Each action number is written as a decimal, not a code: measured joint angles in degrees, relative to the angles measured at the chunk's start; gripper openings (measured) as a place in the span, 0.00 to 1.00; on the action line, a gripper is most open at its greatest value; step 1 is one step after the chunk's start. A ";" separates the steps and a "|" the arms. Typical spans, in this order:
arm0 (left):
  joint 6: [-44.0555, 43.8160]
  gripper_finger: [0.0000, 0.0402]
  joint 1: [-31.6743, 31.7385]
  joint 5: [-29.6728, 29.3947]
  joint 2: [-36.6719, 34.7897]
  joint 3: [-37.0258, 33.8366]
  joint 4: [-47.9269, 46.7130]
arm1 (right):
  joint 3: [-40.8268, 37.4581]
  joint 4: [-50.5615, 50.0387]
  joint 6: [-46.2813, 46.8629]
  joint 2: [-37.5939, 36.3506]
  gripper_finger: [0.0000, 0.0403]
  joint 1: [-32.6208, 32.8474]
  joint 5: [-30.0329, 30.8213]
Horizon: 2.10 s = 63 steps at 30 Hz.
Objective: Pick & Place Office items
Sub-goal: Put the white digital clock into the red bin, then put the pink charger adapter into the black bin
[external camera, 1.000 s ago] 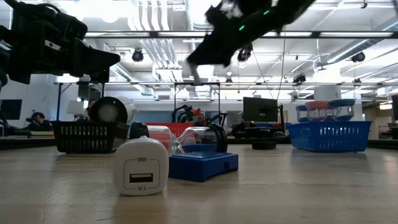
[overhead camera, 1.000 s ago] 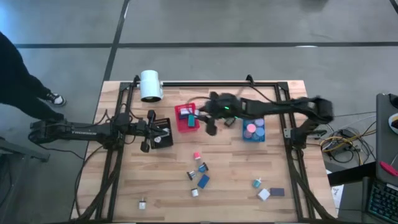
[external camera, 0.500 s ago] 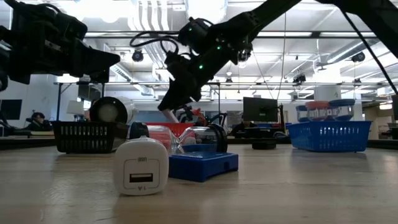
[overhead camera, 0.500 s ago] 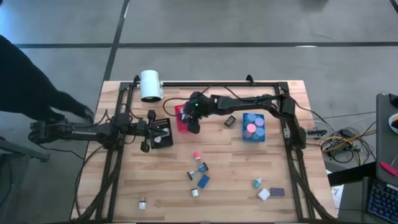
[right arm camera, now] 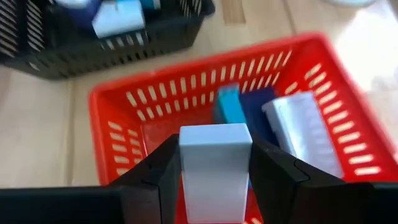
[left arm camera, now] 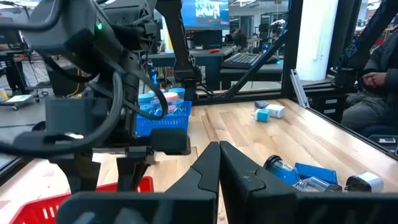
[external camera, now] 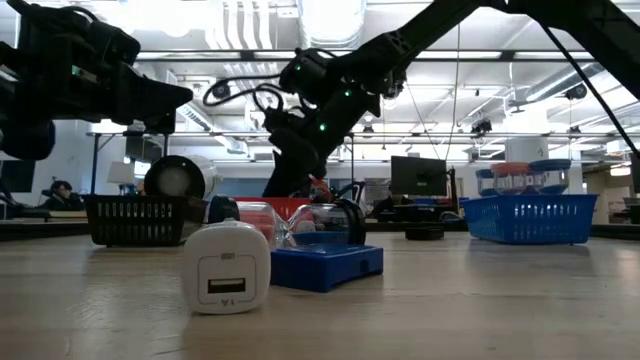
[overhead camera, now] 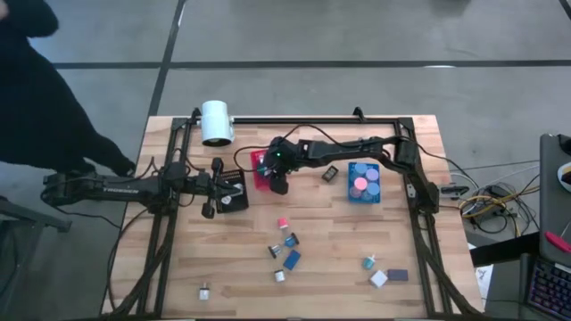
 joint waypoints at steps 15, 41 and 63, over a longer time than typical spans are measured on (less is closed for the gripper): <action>-0.02 0.03 0.00 0.00 0.00 -0.02 0.02 | -0.07 -3.52 1.62 -7.16 0.64 0.23 0.42; -1.03 0.03 -0.02 0.00 0.00 -0.04 -0.44 | -52.23 24.84 7.88 -73.14 0.03 8.19 -0.14; -1.60 0.03 0.02 -1.88 0.00 -0.04 -2.82 | -86.57 61.48 6.62 -85.64 0.02 8.13 -1.63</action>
